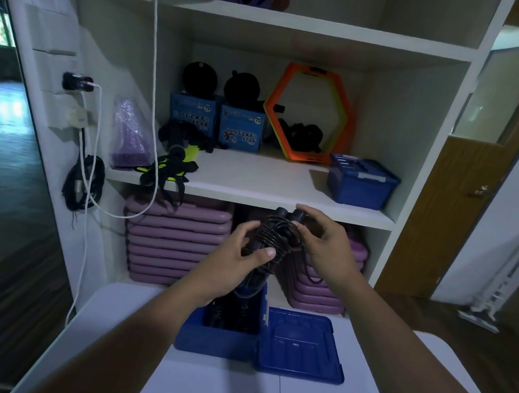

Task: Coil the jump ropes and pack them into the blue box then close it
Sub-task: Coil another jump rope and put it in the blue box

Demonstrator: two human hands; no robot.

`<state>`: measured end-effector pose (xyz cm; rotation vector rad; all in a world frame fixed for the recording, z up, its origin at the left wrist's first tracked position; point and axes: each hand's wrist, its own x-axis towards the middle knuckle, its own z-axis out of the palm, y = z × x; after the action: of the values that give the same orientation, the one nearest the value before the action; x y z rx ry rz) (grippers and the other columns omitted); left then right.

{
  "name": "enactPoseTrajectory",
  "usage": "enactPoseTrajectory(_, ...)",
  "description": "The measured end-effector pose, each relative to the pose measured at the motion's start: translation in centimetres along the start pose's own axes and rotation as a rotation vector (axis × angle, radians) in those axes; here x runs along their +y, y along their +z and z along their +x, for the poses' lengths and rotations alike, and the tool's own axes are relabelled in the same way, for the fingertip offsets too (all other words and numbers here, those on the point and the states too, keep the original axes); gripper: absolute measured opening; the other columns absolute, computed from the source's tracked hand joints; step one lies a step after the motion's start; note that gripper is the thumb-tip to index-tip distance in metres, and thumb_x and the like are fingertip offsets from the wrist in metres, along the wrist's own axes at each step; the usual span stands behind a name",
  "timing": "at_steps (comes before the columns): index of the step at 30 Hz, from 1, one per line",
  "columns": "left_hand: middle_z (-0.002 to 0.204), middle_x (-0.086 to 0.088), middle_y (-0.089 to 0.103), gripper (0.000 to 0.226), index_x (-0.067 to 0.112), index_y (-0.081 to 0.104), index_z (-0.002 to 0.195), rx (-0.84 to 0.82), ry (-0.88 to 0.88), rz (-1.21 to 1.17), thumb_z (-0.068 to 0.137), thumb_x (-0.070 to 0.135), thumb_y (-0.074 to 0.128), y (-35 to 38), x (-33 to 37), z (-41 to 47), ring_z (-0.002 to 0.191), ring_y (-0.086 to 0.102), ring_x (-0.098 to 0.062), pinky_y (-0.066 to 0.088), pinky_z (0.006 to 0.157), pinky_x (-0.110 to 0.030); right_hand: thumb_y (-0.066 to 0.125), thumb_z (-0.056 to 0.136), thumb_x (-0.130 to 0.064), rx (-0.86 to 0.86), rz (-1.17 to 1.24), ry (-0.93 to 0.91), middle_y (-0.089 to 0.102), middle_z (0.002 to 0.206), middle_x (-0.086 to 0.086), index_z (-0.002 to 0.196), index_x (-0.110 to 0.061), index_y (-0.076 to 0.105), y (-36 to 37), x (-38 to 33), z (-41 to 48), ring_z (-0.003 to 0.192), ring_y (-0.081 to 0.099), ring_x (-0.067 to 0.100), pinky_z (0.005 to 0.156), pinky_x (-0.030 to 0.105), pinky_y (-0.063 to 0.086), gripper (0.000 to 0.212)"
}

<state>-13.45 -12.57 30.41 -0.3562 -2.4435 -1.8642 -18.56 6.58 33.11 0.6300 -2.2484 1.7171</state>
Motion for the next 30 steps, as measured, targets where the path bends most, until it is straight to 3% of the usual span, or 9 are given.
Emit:
enactPoseTrajectory(2,0.129,0.013,0.059,0.053,0.032,0.047,0.136,0.103,0.035,0.091,0.090,0.051,0.064,0.2,-0.1,0.0,0.125,0.053,-0.006,0.045,0.107,-0.036,0.061,0.094,-0.008,0.013,0.066,0.016,0.070,0.081,0.005,0.125,-0.015,0.057,0.3,0.0,-0.2,0.066,0.066,0.002,0.064,0.017,0.052,0.032)
enactPoseTrajectory(4,0.126,0.007,0.065,0.061,0.030,0.053,0.131,0.165,0.078,0.110,0.083,0.065,0.062,0.2,0.0,-0.3,0.123,0.058,-0.013,0.048,0.105,-0.043,0.063,0.093,-0.009,0.023,0.098,0.012,0.073,0.083,0.009,0.119,-0.013,0.059,0.4,0.0,-0.1,0.073,0.070,0.011,0.071,0.027,0.057,0.027)
enactPoseTrajectory(10,0.108,0.006,0.072,0.069,0.024,0.063,0.123,0.289,0.159,0.121,0.074,0.073,0.063,-0.1,1.0,-0.3,0.100,0.069,-0.010,0.059,0.088,-0.038,0.063,0.093,-0.011,-0.018,0.243,0.081,0.076,0.091,0.015,0.116,-0.009,0.060,0.7,-0.4,0.2,0.089,0.074,0.031,0.085,0.050,0.058,0.023)
enactPoseTrajectory(18,0.099,-0.002,0.074,0.056,0.022,0.064,0.117,0.285,0.146,0.030,0.077,0.061,0.069,-0.4,0.8,0.3,0.084,0.075,-0.018,0.061,0.080,-0.048,0.067,0.090,-0.014,-0.041,0.259,0.088,0.076,0.093,0.012,0.111,-0.011,0.062,0.9,-0.7,-0.1,0.084,0.074,0.025,0.080,0.040,0.059,0.021)
enactPoseTrajectory(23,0.105,-0.001,0.073,0.068,0.027,0.063,0.117,0.095,0.046,0.076,0.064,0.068,0.076,-0.9,0.4,0.2,0.094,0.072,-0.016,0.058,0.089,-0.046,0.068,0.090,-0.013,-0.063,0.171,0.069,0.077,0.086,0.009,0.105,-0.021,0.064,1.0,-0.4,-0.8,0.079,0.074,0.024,0.066,0.035,0.060,0.018)
enactPoseTrajectory(26,0.112,0.005,0.070,0.075,0.029,0.054,0.126,-0.057,0.005,0.203,0.062,0.055,0.086,-1.0,-0.1,-0.1,0.102,0.067,-0.009,0.056,0.094,-0.040,0.072,0.087,-0.015,-0.019,-0.024,0.008,0.075,0.087,-0.003,0.108,-0.025,0.067,1.6,-0.9,-1.1,0.078,0.073,0.018,0.060,0.028,0.060,0.024)
enactPoseTrajectory(28,0.110,0.005,0.067,0.072,0.029,0.050,0.126,-0.054,0.007,0.235,0.066,0.039,0.088,-1.1,-0.3,-0.2,0.100,0.066,-0.010,0.056,0.092,-0.041,0.074,0.086,-0.018,-0.023,-0.075,0.029,0.074,0.089,-0.004,0.116,-0.021,0.064,1.9,-1.1,-1.3,0.076,0.072,0.011,0.055,0.026,0.059,0.032)
enactPoseTrajectory(30,0.106,0.005,0.065,0.066,0.030,0.044,0.123,-0.014,0.028,0.277,0.071,0.026,0.086,-1.2,0.0,-0.3,0.094,0.066,-0.011,0.057,0.087,-0.039,0.071,0.087,-0.018,-0.063,-0.019,0.101,0.075,0.090,0.002,0.125,-0.018,0.060,1.9,-1.2,-1.5,0.077,0.073,0.017,0.050,0.032,0.058,0.040)
